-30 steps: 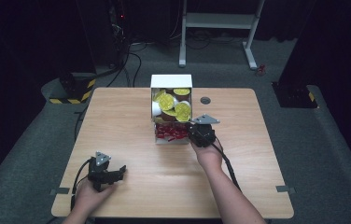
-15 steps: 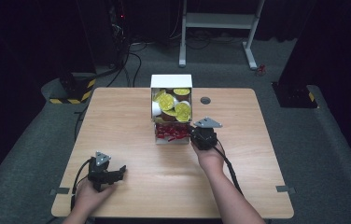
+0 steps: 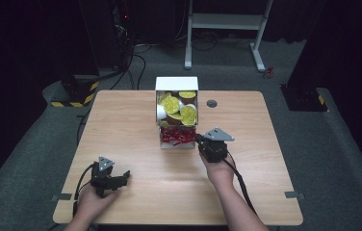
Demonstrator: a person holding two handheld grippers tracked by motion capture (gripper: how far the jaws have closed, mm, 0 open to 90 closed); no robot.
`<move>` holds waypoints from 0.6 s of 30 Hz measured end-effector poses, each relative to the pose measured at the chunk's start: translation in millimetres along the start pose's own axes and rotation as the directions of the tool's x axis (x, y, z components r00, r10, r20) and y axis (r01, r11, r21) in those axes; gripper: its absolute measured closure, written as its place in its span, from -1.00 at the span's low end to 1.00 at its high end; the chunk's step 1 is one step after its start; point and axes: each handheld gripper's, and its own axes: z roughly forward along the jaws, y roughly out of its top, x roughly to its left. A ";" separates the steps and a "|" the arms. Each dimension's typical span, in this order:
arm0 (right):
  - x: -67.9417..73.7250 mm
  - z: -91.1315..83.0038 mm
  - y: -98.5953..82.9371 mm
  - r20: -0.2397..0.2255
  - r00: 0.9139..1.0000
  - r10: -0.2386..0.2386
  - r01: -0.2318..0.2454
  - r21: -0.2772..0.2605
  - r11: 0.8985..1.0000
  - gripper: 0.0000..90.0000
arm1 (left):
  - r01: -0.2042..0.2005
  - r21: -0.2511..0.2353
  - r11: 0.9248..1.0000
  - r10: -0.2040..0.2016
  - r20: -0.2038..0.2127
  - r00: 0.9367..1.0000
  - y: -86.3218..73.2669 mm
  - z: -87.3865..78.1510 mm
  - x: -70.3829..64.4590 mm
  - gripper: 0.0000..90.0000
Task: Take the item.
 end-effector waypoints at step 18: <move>4.2 -39.6 -14.1 -0.037 0.999 -0.003 -0.001 -0.104 0.995 0.95 | 0.003 -0.004 1.000 -0.003 -0.001 1.000 -0.1 0.2 -0.3 -0.70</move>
